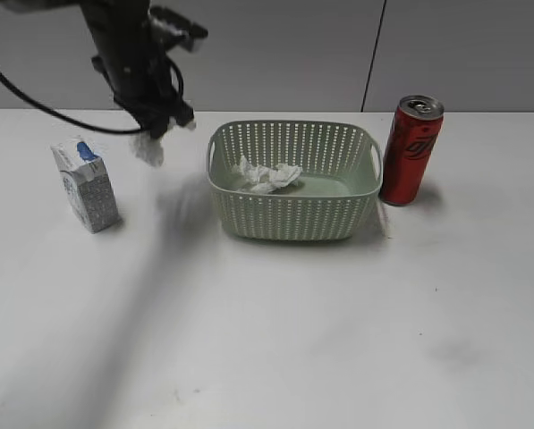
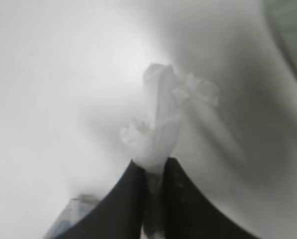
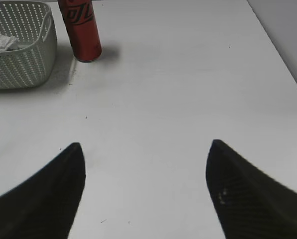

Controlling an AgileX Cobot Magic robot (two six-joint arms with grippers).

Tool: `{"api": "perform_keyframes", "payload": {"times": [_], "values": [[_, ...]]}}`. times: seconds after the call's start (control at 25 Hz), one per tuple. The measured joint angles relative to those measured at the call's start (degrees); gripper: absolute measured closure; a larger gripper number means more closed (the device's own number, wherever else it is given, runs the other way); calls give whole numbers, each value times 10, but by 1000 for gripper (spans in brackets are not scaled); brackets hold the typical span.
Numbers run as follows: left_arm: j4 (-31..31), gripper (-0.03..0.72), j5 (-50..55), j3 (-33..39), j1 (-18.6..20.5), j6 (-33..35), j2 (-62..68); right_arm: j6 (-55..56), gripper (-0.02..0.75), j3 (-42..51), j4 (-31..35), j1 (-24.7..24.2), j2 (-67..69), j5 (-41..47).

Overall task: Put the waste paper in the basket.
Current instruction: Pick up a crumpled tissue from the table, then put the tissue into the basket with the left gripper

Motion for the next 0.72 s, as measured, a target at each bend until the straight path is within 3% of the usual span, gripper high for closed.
{"api": "perform_keyframes", "payload": {"times": [0.16,0.4,0.6,0.72], "values": [[-20,684,-6,-47,0,-1,-49,0,167,0,0,0,0,0],[-135,686,-76,-52,-14,-14,-97,0,167,0,0,0,0,0],[-138,686,-180,-43,-87,-15,-100,0,167,0,0,0,0,0],[-126,686,-255,-2,-132,-16,-102,0,167,0,0,0,0,0]]}}
